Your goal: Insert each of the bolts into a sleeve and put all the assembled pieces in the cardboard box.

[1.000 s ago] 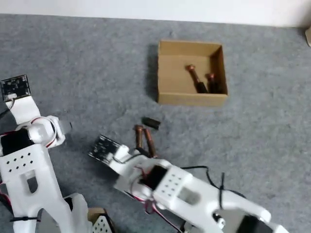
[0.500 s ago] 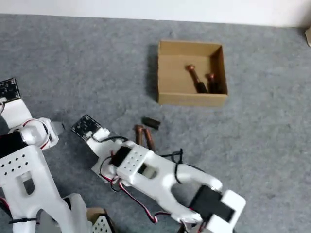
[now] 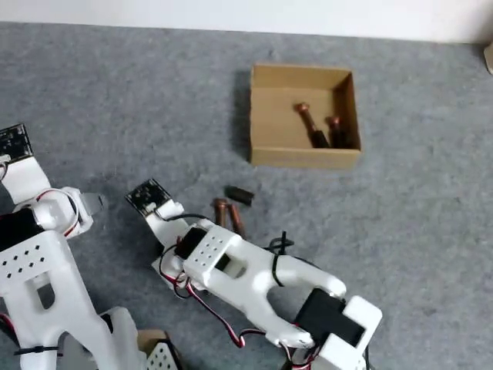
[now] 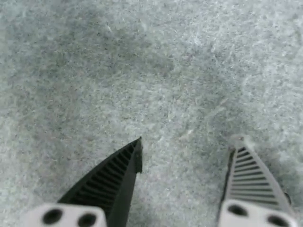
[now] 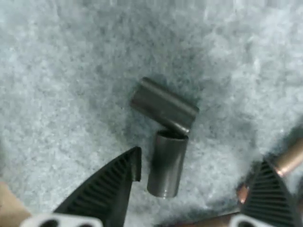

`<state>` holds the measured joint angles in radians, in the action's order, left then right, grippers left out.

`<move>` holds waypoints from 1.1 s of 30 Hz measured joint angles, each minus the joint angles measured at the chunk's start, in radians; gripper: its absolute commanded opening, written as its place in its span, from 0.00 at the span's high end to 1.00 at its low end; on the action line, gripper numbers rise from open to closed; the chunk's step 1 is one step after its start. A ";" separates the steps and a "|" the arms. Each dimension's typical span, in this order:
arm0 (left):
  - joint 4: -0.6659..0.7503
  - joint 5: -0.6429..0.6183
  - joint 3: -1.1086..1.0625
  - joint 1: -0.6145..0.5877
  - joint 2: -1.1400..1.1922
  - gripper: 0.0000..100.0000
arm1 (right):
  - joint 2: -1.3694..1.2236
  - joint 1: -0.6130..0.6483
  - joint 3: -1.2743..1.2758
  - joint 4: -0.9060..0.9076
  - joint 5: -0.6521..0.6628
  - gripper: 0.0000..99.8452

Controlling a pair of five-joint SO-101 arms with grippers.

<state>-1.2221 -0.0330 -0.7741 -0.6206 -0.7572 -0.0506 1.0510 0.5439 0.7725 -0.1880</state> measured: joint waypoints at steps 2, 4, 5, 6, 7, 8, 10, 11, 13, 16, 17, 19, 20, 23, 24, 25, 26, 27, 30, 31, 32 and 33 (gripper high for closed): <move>0.000 0.000 0.000 0.000 0.000 0.72 | 0.000 0.000 0.000 0.000 0.000 0.67; 0.000 0.000 0.000 0.000 0.000 0.72 | 0.000 0.000 0.000 0.000 0.000 0.67; 0.000 0.000 0.000 0.000 0.000 0.72 | 0.000 0.000 0.000 0.000 0.000 0.67; 0.000 0.000 0.000 0.000 0.000 0.72 | 0.000 0.000 0.000 0.000 0.000 0.67; 0.000 0.000 0.000 0.000 0.000 0.72 | 0.000 0.000 0.000 0.000 0.000 0.67; 0.000 0.000 0.000 0.000 0.000 0.72 | -0.002 0.000 0.000 0.000 0.000 0.67; 0.000 0.000 0.000 0.000 0.000 0.72 | -0.011 0.000 0.000 0.000 0.000 0.67; 0.000 0.000 0.000 0.000 0.000 0.72 | -0.018 0.000 -0.002 0.000 0.000 0.69; 0.000 0.000 0.000 0.000 0.000 0.72 | -0.049 0.000 -0.005 -0.006 0.000 0.74; 0.000 0.000 0.000 0.000 0.000 0.72 | -0.106 -0.005 -0.028 0.006 0.000 0.84; 0.000 0.000 0.000 0.000 0.000 0.72 | -0.135 -0.008 -0.038 0.008 0.000 0.86; 0.000 0.000 0.000 0.000 0.000 0.72 | -0.153 -0.012 -0.066 0.023 0.000 0.90; 0.000 0.000 0.000 0.000 0.000 0.72 | -0.157 -0.018 -0.083 0.035 0.000 0.91; 0.002 0.000 0.000 0.000 0.000 0.72 | -0.167 -0.025 -0.114 0.044 0.000 1.00; 0.002 0.000 0.000 0.000 0.000 0.72 | -0.167 -0.025 -0.117 0.044 0.000 1.00; 0.005 0.000 0.000 0.000 0.000 0.72 | -0.169 -0.026 -0.121 0.044 0.000 0.99; 0.006 0.000 0.000 0.000 0.000 0.72 | -0.170 -0.026 -0.123 0.044 0.000 1.00; 0.006 0.000 0.000 0.000 0.000 0.72 | -0.175 -0.026 -0.126 0.044 0.000 1.00; 0.006 0.000 0.000 0.000 0.000 0.72 | -0.178 -0.026 -0.132 0.048 0.000 1.00; 0.006 0.000 0.000 0.000 0.000 0.72 | -0.178 -0.026 -0.132 0.048 0.000 1.00; 0.006 0.000 0.000 0.000 0.000 0.72 | -0.178 -0.026 -0.133 0.051 0.000 1.00; 0.006 0.000 0.000 0.000 0.000 0.72 | -0.178 -0.026 -0.135 0.060 0.000 1.00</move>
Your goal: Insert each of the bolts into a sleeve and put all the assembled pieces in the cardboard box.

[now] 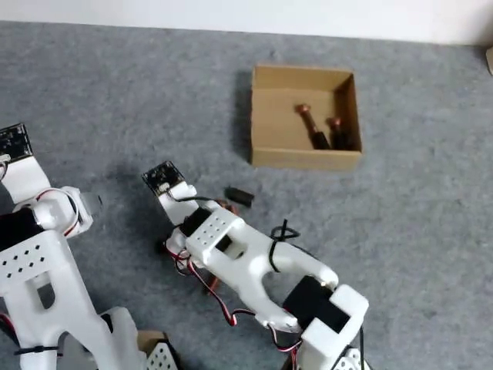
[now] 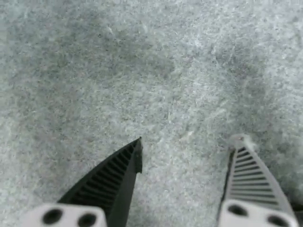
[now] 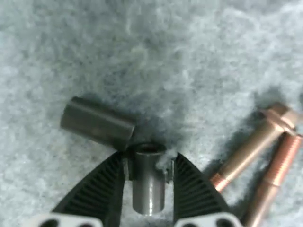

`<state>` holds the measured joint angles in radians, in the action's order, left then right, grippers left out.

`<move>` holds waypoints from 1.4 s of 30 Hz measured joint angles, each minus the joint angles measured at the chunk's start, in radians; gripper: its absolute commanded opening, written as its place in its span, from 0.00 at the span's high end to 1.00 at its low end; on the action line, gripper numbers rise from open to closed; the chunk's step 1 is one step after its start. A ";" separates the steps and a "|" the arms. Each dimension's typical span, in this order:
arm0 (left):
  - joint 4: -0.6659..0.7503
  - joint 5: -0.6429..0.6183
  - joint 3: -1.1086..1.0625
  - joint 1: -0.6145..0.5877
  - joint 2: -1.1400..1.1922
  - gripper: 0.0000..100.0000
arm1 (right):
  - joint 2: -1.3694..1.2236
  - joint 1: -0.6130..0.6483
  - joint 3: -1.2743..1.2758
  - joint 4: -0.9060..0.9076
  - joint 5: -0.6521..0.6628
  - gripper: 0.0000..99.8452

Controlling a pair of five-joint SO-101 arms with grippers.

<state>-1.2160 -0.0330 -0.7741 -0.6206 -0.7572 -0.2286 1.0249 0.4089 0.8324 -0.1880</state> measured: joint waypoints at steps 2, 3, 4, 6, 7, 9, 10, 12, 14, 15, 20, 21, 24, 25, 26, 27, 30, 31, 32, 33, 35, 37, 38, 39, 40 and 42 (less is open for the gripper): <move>0.000 0.000 0.000 0.000 0.000 0.72 | -0.006 0.002 -0.018 0.028 0.000 1.00; 0.000 0.000 0.000 0.000 0.000 0.72 | -0.009 0.002 -0.037 0.044 0.000 1.00; 0.000 0.000 0.000 0.000 0.000 0.72 | 0.003 0.002 -0.055 0.066 0.000 1.00; 0.000 0.000 0.000 0.000 0.000 0.72 | 0.032 0.008 -0.072 0.103 0.000 1.00; 0.000 0.000 0.000 0.000 0.000 0.72 | 0.054 0.012 -0.074 0.124 0.000 1.00; 0.000 0.000 0.000 0.000 0.000 0.72 | 0.130 0.002 -0.074 0.161 0.021 1.00; 0.000 0.000 0.000 0.000 0.000 0.72 | 0.180 -0.012 -0.074 0.173 0.035 1.00; 0.000 0.000 0.000 0.000 0.000 0.72 | 0.281 -0.054 -0.075 0.198 0.064 1.00; 0.000 0.000 0.000 0.003 0.000 0.72 | 0.382 -0.110 -0.075 0.230 0.100 1.00; 0.000 0.000 0.000 0.012 0.000 0.72 | 0.430 -0.141 -0.075 0.249 0.120 1.00; 0.000 0.000 0.000 0.114 0.000 0.72 | 0.657 -0.327 -0.075 0.318 0.176 1.00; 0.000 0.000 0.000 0.144 0.000 0.73 | 0.698 -0.365 -0.074 0.327 0.180 1.00; 0.000 0.000 0.000 0.264 0.000 0.73 | 0.821 -0.460 -0.023 0.341 0.189 1.00; 0.000 0.000 0.000 0.311 0.000 0.73 | 0.859 -0.482 0.002 0.341 0.203 1.00; 0.000 0.000 0.000 0.359 0.000 0.73 | 0.899 -0.499 0.034 0.341 0.221 1.00; 0.000 0.000 -0.006 0.407 0.000 0.73 | 0.936 -0.519 0.066 0.341 0.236 1.00; 0.000 -0.026 -0.026 0.496 0.002 0.73 | 1.048 -0.592 0.164 0.341 0.272 1.00; 0.000 -0.066 -0.025 0.517 0.002 0.73 | 1.083 -0.620 0.199 0.341 0.282 1.00; 0.000 -0.112 -0.025 0.540 0.000 0.73 | 1.114 -0.647 0.238 0.341 0.298 1.00; 0.000 -0.166 -0.025 0.566 0.005 0.73 | 1.140 -0.674 0.275 0.341 0.313 1.00; 0.000 -0.255 -0.025 0.629 0.008 0.73 | 1.188 -0.724 0.351 0.341 0.339 1.00; 0.000 -0.333 -0.031 0.701 0.008 0.73 | 1.229 -0.758 0.430 0.334 0.358 1.00; 0.000 -0.370 -0.041 0.740 0.008 0.73 | 1.244 -0.767 0.468 0.321 0.362 1.00; 0.000 -0.404 -0.049 0.778 0.008 0.73 | 1.260 -0.775 0.506 0.308 0.365 1.00; 0.000 -0.436 -0.054 0.816 0.008 0.73 | 1.269 -0.779 0.539 0.293 0.365 1.00; 0.000 -0.493 -0.060 0.887 0.008 0.73 | 1.287 -0.784 0.598 0.267 0.365 1.00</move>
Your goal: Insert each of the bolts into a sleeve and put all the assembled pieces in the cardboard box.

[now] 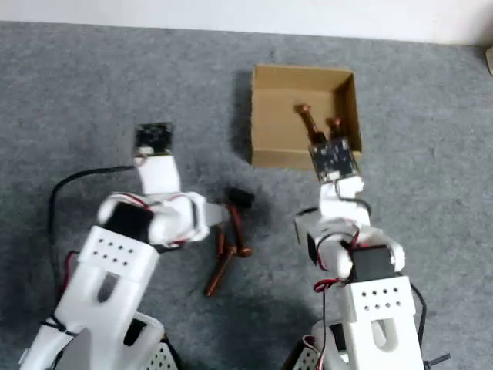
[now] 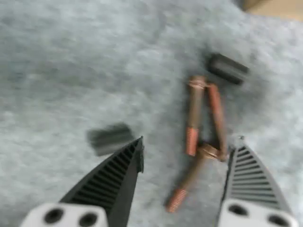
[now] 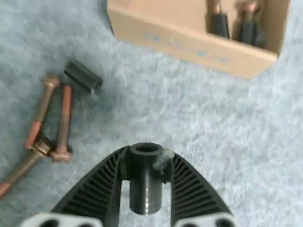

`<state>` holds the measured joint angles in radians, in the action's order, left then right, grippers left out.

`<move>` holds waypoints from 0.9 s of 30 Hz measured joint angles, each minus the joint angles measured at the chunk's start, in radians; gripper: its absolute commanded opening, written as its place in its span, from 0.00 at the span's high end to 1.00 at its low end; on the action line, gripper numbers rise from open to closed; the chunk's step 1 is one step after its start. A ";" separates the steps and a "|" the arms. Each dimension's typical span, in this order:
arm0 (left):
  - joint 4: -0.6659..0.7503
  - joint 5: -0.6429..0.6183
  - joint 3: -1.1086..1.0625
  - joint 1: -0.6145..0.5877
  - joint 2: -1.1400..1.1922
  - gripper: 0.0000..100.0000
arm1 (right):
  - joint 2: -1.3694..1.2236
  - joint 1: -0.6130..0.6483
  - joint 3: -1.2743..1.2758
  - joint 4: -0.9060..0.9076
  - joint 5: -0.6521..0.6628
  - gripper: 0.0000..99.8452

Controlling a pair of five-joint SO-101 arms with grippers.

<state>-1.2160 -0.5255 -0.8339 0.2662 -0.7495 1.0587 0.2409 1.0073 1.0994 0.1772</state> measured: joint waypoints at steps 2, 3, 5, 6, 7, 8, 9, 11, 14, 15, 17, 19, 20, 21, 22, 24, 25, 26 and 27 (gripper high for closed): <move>0.014 -0.055 -0.009 0.060 0.000 0.74 | 0.009 -0.003 0.044 -0.018 0.000 1.00; 0.034 -0.075 -0.021 0.078 0.000 0.77 | 0.011 -0.005 0.058 -0.023 0.000 1.00; 0.081 -0.092 -0.057 0.092 0.003 0.83 | 0.015 -0.005 0.075 -0.029 0.000 1.00; 0.110 -0.097 -0.083 0.092 0.006 0.86 | 0.015 -0.005 0.077 -0.029 0.000 1.00; 0.140 -0.098 -0.104 0.091 0.015 0.87 | 0.015 -0.005 0.077 -0.029 0.000 1.00; 0.169 -0.098 -0.126 0.089 0.031 0.86 | 0.015 -0.005 0.077 -0.029 0.000 1.00; 0.192 -0.098 -0.141 0.089 0.052 0.84 | 0.015 -0.005 0.077 -0.031 0.000 1.00; 0.229 -0.098 -0.146 0.091 0.109 0.75 | 0.015 -0.005 0.077 -0.031 0.000 1.00; 0.249 -0.101 -0.143 0.091 0.218 0.66 | 0.015 -0.005 0.083 -0.031 0.000 1.00; 0.252 -0.101 -0.132 0.091 0.261 0.65 | 0.015 -0.005 0.084 -0.031 0.000 1.00; 0.253 -0.101 -0.097 0.091 0.341 0.68 | 0.017 -0.005 0.107 -0.038 0.000 1.00; 0.253 -0.101 -0.054 0.091 0.419 0.71 | 0.015 -0.006 0.140 -0.074 0.000 1.00; 0.253 -0.101 -0.034 0.091 0.456 0.72 | 0.015 -0.006 0.155 -0.094 0.000 1.00; 0.253 -0.101 -0.011 0.091 0.488 0.73 | 0.015 -0.005 0.172 -0.109 0.000 1.00; 0.256 -0.101 0.011 0.091 0.517 0.74 | 0.015 -0.005 0.183 -0.120 0.000 1.00; 0.259 -0.101 0.058 0.091 0.568 0.74 | 0.015 -0.006 0.192 -0.132 0.000 1.00; 0.259 -0.101 0.080 0.091 0.592 0.74 | 0.015 -0.005 0.195 -0.135 0.000 1.00; 0.259 -0.101 0.097 0.091 0.614 0.74 | 0.015 -0.005 0.196 -0.138 0.000 1.00; 0.259 -0.101 0.114 0.091 0.635 0.75 | 0.015 -0.005 0.198 -0.138 0.000 1.00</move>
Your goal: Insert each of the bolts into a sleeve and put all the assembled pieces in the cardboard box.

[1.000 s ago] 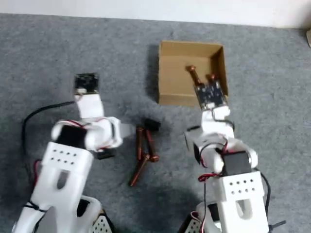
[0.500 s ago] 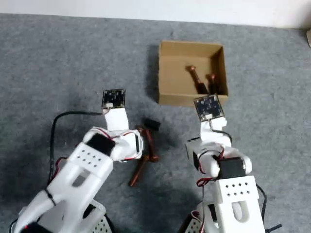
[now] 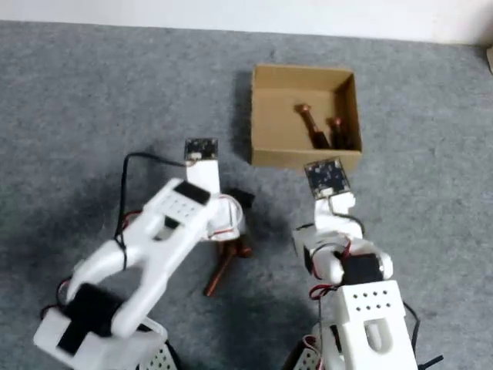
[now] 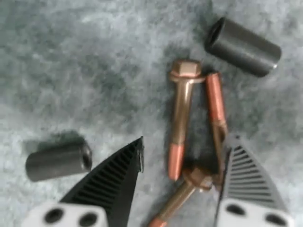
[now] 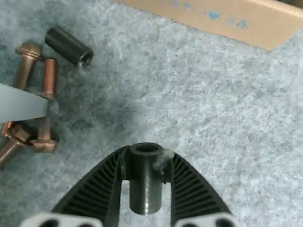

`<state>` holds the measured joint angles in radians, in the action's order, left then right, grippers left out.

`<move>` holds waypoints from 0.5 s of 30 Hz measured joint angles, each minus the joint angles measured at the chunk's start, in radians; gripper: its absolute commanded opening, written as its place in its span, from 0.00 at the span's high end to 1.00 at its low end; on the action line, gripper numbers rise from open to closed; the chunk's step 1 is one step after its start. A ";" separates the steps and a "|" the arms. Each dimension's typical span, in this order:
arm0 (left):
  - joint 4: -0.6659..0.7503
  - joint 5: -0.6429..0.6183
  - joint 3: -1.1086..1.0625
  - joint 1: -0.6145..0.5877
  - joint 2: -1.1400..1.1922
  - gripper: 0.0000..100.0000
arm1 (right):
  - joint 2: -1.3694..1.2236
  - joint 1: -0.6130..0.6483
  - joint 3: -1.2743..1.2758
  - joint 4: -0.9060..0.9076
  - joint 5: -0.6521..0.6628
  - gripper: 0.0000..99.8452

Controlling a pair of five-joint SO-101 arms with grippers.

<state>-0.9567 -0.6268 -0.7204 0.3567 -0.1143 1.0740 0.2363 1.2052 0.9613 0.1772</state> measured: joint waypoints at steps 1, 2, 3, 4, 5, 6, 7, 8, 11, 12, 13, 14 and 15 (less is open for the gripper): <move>0.000 0.000 0.012 0.000 0.011 0.75 | 0.000 0.000 0.000 0.000 0.000 1.00; 0.002 0.000 0.023 0.000 0.021 0.75 | 0.000 0.000 0.002 0.000 0.000 1.00; 0.002 0.000 0.035 -0.002 0.028 0.75 | 0.000 0.000 0.002 0.000 0.000 1.00; 0.002 0.000 0.044 -0.006 0.029 0.74 | 0.000 0.000 0.002 0.000 0.000 1.00; 0.002 0.000 0.051 -0.014 0.029 0.74 | 0.000 0.000 0.002 0.000 0.000 1.00; 0.002 0.000 0.052 -0.026 0.029 0.74 | 0.000 0.000 0.003 0.000 0.000 1.00; 0.002 0.000 0.052 -0.041 0.029 0.74 | 0.000 0.000 0.005 0.000 0.000 1.00; 0.002 0.000 0.052 -0.049 0.028 0.74 | 0.000 0.000 0.005 0.000 0.000 1.00; -0.002 0.000 0.052 -0.057 -0.006 0.74 | 0.000 0.000 0.005 0.000 0.000 1.00; -0.006 0.000 0.052 -0.057 -0.018 0.74 | 0.000 0.000 0.005 0.000 0.000 1.00; -0.008 0.000 0.052 -0.055 -0.029 0.74 | 0.000 0.000 0.005 0.000 0.000 1.00; -0.009 0.000 0.052 -0.054 -0.038 0.74 | 0.000 0.000 0.005 0.000 0.000 1.00; -0.009 0.000 0.052 -0.052 -0.044 0.74 | 0.000 -0.003 0.005 0.000 0.000 1.00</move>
<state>-0.9659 -0.6268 -0.6682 0.3046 -0.1588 1.0740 0.2332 1.2098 0.9613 0.1772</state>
